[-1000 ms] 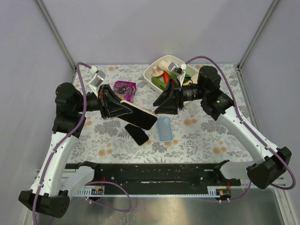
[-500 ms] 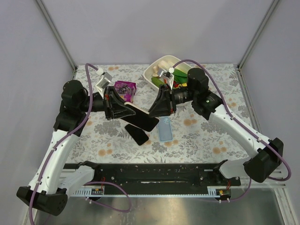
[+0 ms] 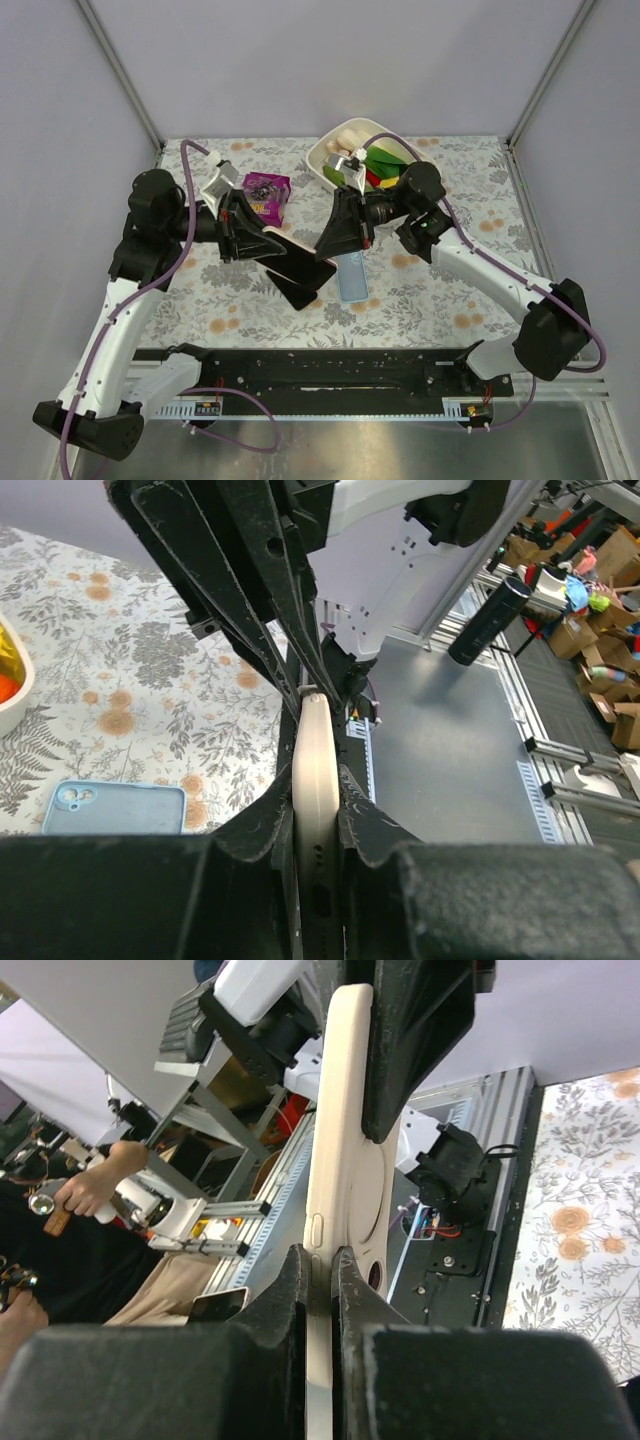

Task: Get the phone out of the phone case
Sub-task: Remove the phone case from the phone.

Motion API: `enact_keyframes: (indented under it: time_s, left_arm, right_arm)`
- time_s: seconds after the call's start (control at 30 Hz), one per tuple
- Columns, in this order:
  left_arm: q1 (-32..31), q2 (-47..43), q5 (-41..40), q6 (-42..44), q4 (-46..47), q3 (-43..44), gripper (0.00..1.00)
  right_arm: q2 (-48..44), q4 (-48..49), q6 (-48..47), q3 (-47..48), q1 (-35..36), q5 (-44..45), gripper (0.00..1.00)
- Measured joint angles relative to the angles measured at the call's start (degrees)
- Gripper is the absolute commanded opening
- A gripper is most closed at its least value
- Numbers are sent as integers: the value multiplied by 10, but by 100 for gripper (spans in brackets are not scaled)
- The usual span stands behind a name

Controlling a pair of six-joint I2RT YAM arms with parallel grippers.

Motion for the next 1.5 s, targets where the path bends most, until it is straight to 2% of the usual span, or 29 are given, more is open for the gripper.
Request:
enact_keyframes:
  time_s: [0.2, 0.77, 1.03, 1.13, 1.2, 1.3, 1.37, 1.5]
  left_arm:
    - [-9, -10, 26, 7, -23, 4, 0]
    - [-30, -16, 50, -19, -63, 60, 0]
    - [-40, -16, 84, -73, -21, 59, 0]
    - [-43, -20, 101, -121, 38, 50, 0]
    - [-44, -23, 109, -177, 116, 30, 0]
    - [-38, -21, 119, -381, 394, -48, 0]
    - [-29, -10, 132, -469, 504, -66, 0]
    - [-13, -8, 139, -515, 548, -66, 0]
  right_arm:
    - [13, 61, 46, 0, 23, -32, 0]
    - [76, 348, 287, 52, 68, -83, 0]
    - [88, 387, 346, 80, 100, -96, 0]
    - [92, 395, 358, 94, 112, -99, 0]
    - [94, 400, 364, 100, 114, -101, 0]
    - [100, 403, 370, 107, 115, -108, 0]
    - [105, 403, 371, 107, 114, -111, 0]
    - [110, 403, 372, 107, 112, -98, 0]
